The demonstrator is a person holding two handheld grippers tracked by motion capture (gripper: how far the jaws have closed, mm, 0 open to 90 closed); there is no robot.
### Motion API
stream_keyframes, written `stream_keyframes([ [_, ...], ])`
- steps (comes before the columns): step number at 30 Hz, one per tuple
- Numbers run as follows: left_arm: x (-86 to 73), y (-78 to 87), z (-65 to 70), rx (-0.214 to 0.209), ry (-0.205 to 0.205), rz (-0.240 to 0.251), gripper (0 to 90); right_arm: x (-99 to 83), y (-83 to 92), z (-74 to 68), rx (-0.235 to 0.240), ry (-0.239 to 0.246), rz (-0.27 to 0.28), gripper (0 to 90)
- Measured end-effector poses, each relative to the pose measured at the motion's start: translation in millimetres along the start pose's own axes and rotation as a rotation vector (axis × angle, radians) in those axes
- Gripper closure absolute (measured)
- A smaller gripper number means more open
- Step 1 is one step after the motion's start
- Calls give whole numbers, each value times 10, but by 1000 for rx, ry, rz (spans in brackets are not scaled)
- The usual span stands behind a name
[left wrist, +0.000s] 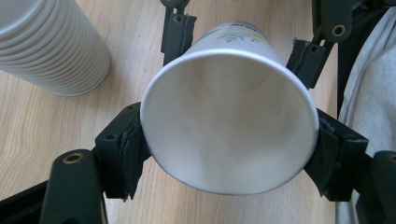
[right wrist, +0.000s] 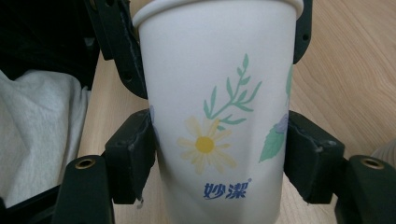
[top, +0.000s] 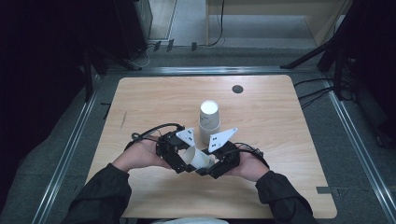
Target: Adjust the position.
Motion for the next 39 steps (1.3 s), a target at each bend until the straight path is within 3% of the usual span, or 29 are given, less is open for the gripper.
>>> stream_keyframes([
  [5,-27,-6,-8,5,-17,27,185,-2,7,1,-3,2,0,319],
  [9,-40,3,-27,17,5,52,137,-2,47,18,-11,-11,19,319],
  [15,-98,53,-71,-27,36,129,105,-17,157,60,-17,-27,74,318],
  [21,-147,95,-109,-1,44,184,107,-34,271,121,-34,-45,125,318],
  [30,-214,108,-194,-36,128,310,123,-61,385,207,-41,-74,184,318],
  [33,-196,90,-188,-14,124,321,123,-67,404,211,-40,-86,187,319],
  [39,-145,90,-171,-45,144,388,124,-60,392,206,-22,-93,189,318],
])
Point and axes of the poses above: each handheld gripper's, and its own axes: y roughly backward along the jaws, x roughly out of its top, z roughly to its right, the point moved 1 cm from there along -y, roughly forward along the jaws, and after that the axes turned 4 degrees about -z, right-handed, at the moved point
